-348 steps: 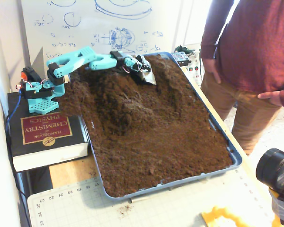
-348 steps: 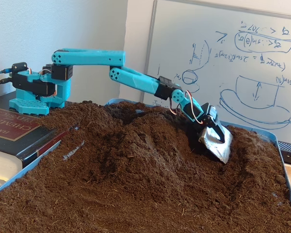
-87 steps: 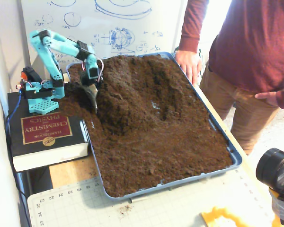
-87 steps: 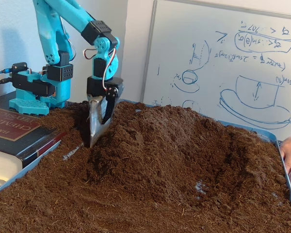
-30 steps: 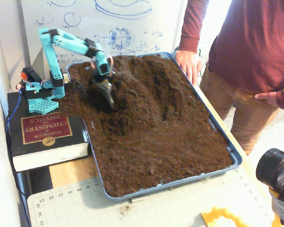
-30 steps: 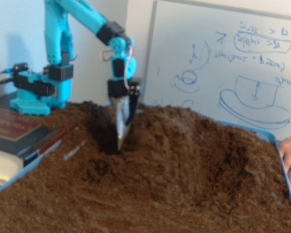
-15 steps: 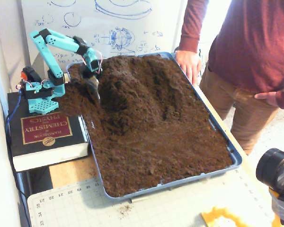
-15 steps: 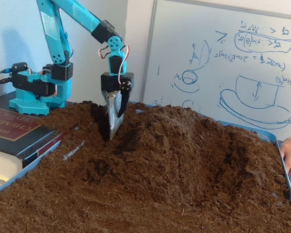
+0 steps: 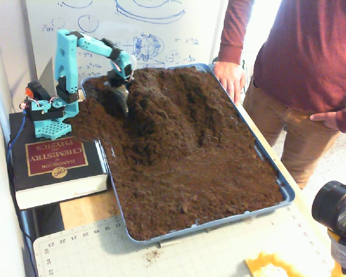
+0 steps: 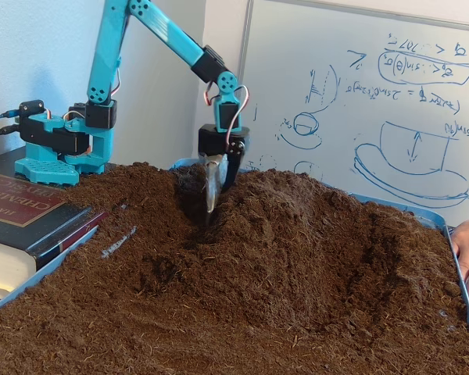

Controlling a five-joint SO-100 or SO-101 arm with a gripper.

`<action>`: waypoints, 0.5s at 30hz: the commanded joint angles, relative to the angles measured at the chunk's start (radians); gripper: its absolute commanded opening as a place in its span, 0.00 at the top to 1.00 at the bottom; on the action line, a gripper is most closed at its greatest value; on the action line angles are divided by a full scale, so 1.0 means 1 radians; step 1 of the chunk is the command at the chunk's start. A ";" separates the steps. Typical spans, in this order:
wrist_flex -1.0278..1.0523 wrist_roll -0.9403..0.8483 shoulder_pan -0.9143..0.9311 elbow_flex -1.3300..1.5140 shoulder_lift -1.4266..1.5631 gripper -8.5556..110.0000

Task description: Build a berm.

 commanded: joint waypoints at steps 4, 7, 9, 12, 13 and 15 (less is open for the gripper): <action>-0.011 0.000 0.049 -0.252 -0.028 0.93; -0.011 0.002 0.054 -0.293 -0.032 0.93; -0.011 0.003 0.057 -0.308 -0.032 0.93; -0.011 0.005 0.066 -0.327 -0.031 0.93; -0.011 0.005 0.067 -0.333 -0.031 0.93; -0.011 0.002 0.077 -0.347 -0.031 0.93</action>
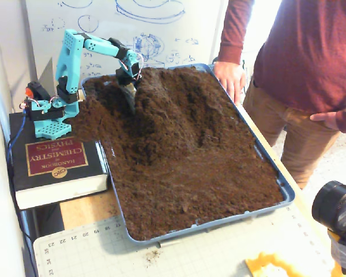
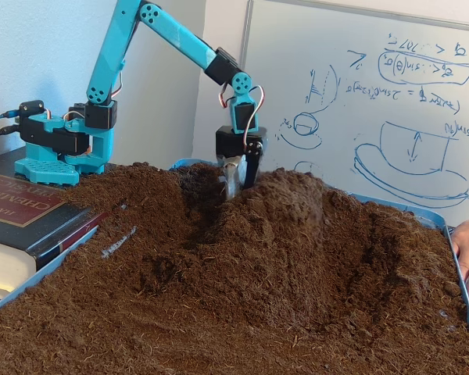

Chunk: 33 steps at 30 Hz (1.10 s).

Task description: Build a berm.

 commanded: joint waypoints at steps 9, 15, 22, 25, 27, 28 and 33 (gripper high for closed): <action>0.002 -0.005 0.051 -0.181 0.046 0.93; 0.003 -0.005 0.049 0.003 0.184 0.93; 0.002 -0.009 0.049 0.466 0.506 0.93; 0.003 -0.035 0.067 0.555 0.629 0.93; 0.005 -0.078 0.104 0.601 0.698 0.93; 0.006 -0.107 0.130 0.624 0.729 0.93; 0.087 -0.376 0.350 0.747 0.867 0.93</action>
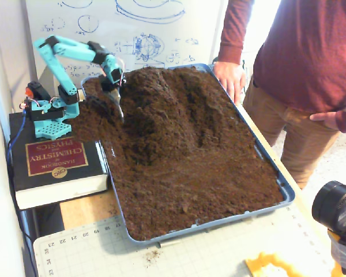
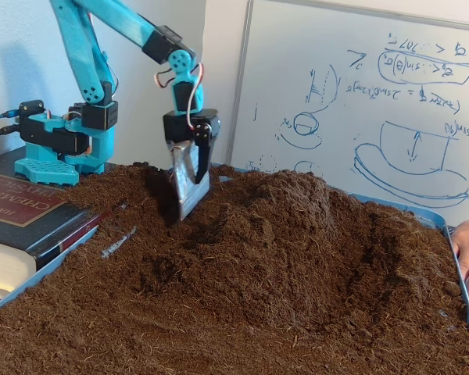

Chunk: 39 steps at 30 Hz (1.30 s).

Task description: Build a berm.

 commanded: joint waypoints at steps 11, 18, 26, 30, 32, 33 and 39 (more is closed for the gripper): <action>0.034 -0.706 0.660 0.057 0.048 0.92; -0.132 -0.698 0.687 -0.129 -0.222 0.93; -0.176 -0.695 0.597 -0.390 -0.482 0.93; -0.175 -0.695 0.543 -0.500 -0.555 0.93; -0.175 -0.695 0.520 -0.552 -0.584 0.93; -0.175 -0.693 0.509 -0.578 -0.598 0.93; -0.173 -0.693 0.488 -0.695 -0.658 0.93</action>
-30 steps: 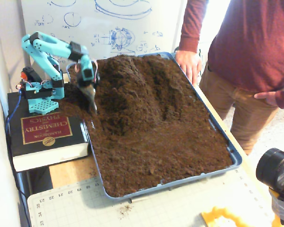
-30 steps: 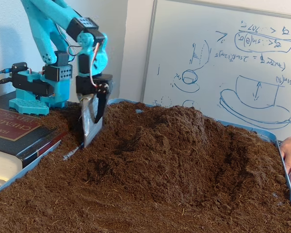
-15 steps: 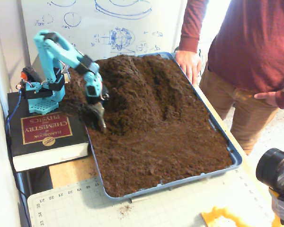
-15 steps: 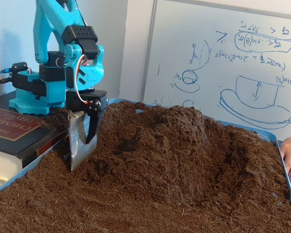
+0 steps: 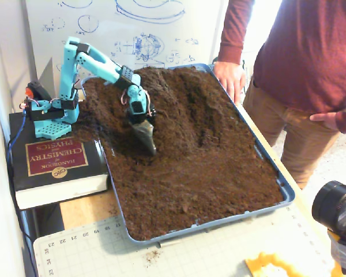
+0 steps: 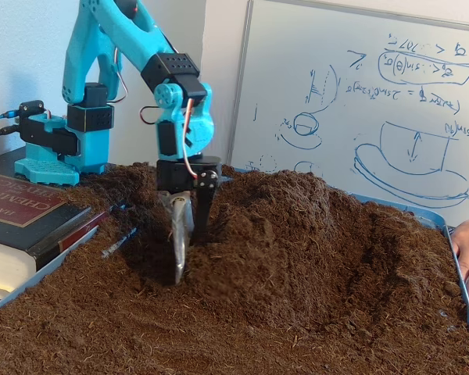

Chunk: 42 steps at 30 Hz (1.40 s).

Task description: Build a berm.

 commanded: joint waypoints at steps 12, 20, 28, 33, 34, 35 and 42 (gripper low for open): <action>-0.012 0.040 -0.023 -0.285 -0.054 0.93; -0.011 0.127 -0.049 -0.302 -0.054 0.93; -0.008 0.127 -0.040 -0.287 -0.015 0.93; 0.133 0.129 -0.040 -0.287 0.080 0.93; 0.183 0.129 -0.044 -0.287 0.106 0.93; 0.232 0.129 -0.048 -0.288 0.135 0.93; 0.535 0.206 -0.086 -0.287 0.327 0.93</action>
